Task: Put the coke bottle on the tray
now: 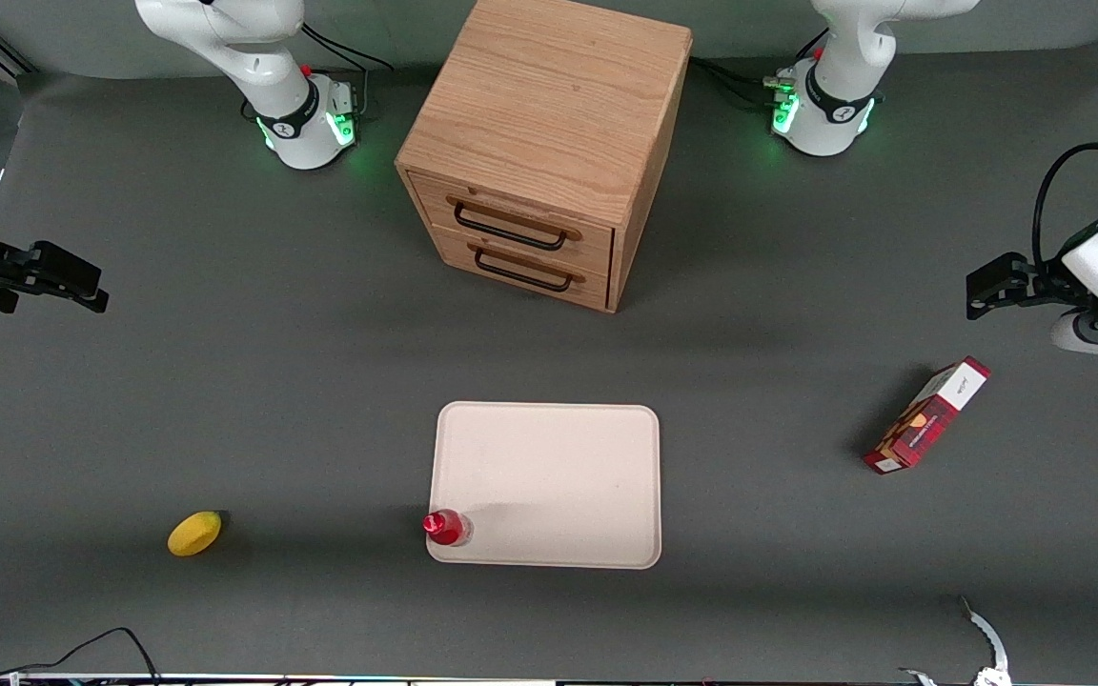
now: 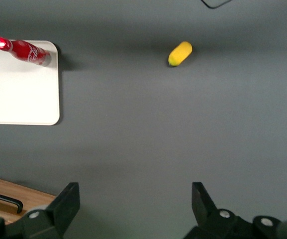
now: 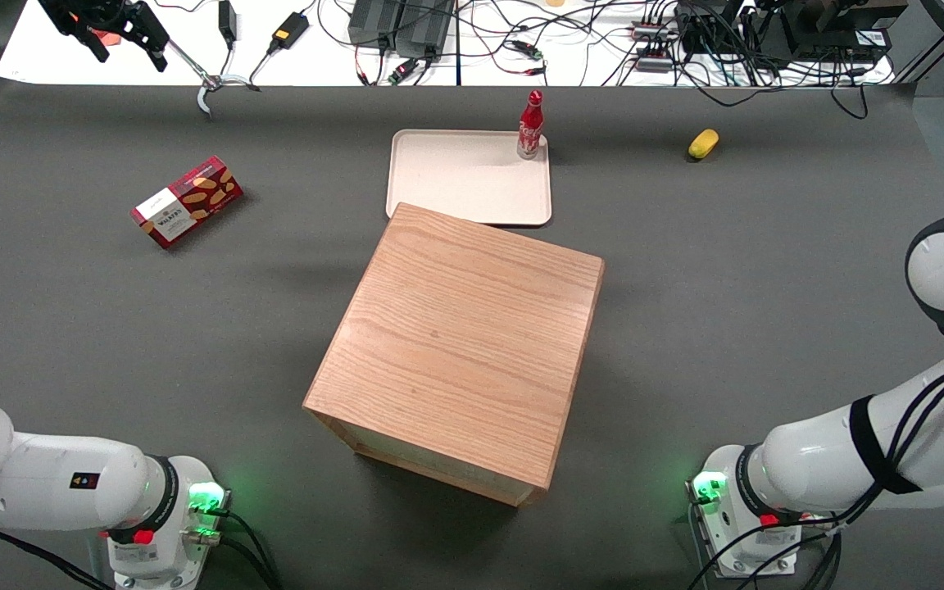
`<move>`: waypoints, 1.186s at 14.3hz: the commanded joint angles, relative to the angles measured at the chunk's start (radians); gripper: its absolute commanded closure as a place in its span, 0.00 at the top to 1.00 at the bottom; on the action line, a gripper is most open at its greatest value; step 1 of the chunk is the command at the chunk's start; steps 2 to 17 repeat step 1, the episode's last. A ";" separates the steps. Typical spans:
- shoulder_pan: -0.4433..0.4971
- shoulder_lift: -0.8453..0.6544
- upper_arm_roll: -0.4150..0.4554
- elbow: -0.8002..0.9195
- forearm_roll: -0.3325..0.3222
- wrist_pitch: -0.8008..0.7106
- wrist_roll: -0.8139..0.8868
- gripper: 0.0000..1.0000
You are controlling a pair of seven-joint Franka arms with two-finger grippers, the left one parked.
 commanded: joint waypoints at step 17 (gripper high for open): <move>0.004 -0.097 -0.008 -0.132 0.021 0.080 -0.018 1.00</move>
